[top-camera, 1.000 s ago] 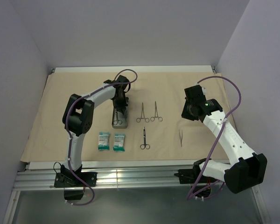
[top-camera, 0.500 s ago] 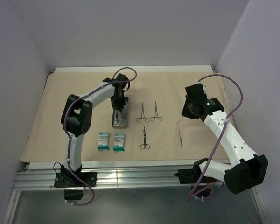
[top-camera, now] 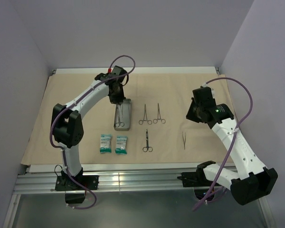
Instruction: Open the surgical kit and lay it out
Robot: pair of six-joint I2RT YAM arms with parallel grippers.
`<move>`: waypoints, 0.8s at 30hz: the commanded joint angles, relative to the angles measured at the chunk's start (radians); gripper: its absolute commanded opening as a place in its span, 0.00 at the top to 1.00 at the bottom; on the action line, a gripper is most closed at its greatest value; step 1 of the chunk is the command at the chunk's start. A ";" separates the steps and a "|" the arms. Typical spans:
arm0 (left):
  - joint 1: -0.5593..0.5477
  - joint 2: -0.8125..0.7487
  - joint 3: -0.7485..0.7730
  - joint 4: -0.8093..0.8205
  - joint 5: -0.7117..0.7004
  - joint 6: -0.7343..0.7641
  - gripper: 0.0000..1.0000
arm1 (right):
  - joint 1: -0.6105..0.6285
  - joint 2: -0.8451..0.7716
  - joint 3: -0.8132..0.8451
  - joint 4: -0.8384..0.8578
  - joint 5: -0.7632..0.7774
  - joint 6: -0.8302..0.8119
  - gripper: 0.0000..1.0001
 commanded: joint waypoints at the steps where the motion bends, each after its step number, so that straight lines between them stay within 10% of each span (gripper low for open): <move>1: -0.077 -0.061 0.028 0.030 0.085 -0.034 1.00 | 0.004 -0.041 0.045 -0.027 -0.009 0.032 0.83; 24: -0.466 0.338 0.259 0.212 0.324 -0.362 1.00 | 0.004 -0.337 -0.096 -0.050 0.006 0.098 0.82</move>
